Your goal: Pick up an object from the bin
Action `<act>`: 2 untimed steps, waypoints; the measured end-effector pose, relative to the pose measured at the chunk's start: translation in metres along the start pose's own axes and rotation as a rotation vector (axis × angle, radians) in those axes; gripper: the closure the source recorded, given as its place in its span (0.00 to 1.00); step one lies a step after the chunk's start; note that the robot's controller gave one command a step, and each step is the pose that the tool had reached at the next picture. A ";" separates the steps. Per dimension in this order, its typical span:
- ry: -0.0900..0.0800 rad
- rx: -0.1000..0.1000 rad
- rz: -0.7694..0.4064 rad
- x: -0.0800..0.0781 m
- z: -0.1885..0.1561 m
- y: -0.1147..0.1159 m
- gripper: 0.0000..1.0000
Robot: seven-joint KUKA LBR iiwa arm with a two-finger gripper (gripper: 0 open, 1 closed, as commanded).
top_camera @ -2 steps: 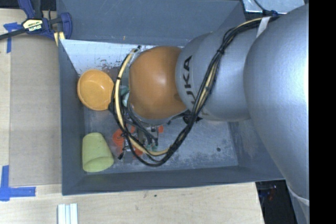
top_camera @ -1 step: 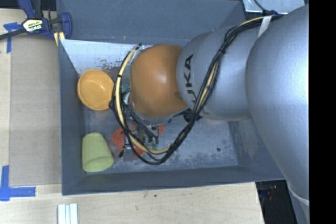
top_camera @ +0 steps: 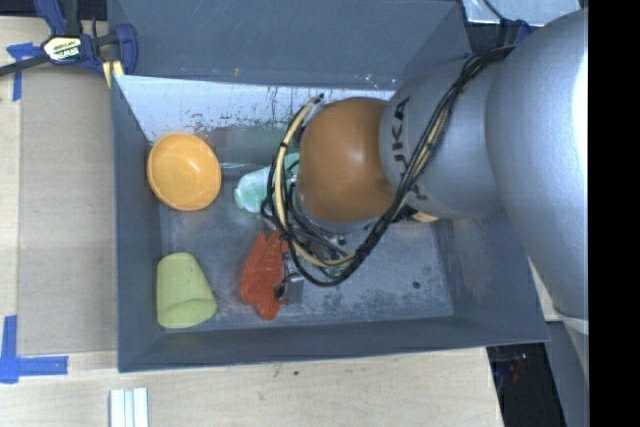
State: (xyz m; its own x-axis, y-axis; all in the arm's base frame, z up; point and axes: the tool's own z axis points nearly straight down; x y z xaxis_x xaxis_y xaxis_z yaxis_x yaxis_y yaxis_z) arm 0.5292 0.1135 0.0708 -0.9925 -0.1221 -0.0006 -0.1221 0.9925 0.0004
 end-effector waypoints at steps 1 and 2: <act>-0.003 -0.001 -0.047 0.004 0.000 0.007 0.00; -0.005 -0.001 -0.006 -0.001 -0.001 0.001 0.00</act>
Offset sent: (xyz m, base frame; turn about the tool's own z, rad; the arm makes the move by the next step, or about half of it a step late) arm -0.0004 0.0006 0.0001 -0.0053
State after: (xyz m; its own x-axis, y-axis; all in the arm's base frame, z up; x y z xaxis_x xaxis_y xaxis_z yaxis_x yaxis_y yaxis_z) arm 0.5299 0.1145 0.0716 -0.9917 -0.1285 -0.0059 -0.1285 0.9917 0.0018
